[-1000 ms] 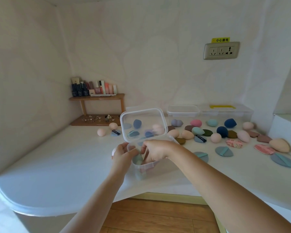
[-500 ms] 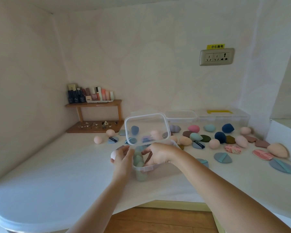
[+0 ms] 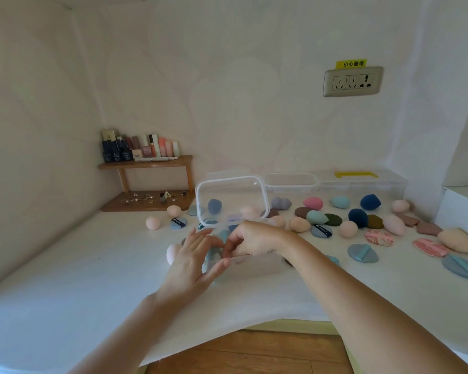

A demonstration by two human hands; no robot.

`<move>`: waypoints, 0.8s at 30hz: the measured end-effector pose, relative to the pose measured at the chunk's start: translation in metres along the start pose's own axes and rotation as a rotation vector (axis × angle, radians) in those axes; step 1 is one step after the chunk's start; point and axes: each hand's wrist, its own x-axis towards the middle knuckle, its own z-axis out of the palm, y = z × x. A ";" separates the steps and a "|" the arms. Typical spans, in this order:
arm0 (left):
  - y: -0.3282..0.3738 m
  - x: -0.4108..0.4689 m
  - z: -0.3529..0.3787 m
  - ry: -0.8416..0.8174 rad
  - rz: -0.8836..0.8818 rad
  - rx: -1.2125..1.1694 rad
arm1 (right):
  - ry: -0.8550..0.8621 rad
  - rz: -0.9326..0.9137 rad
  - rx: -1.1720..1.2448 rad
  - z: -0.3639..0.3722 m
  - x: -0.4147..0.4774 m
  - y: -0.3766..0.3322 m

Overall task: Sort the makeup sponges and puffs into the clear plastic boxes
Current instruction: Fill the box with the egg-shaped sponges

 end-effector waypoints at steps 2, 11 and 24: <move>-0.006 0.005 -0.004 -0.021 0.102 0.077 | -0.085 -0.023 0.111 -0.008 -0.005 0.002; -0.012 0.015 0.001 0.003 0.148 0.132 | 0.513 0.026 0.387 -0.072 -0.013 0.051; -0.019 0.024 0.008 -0.010 0.202 0.094 | 0.327 0.244 0.007 -0.041 0.042 0.106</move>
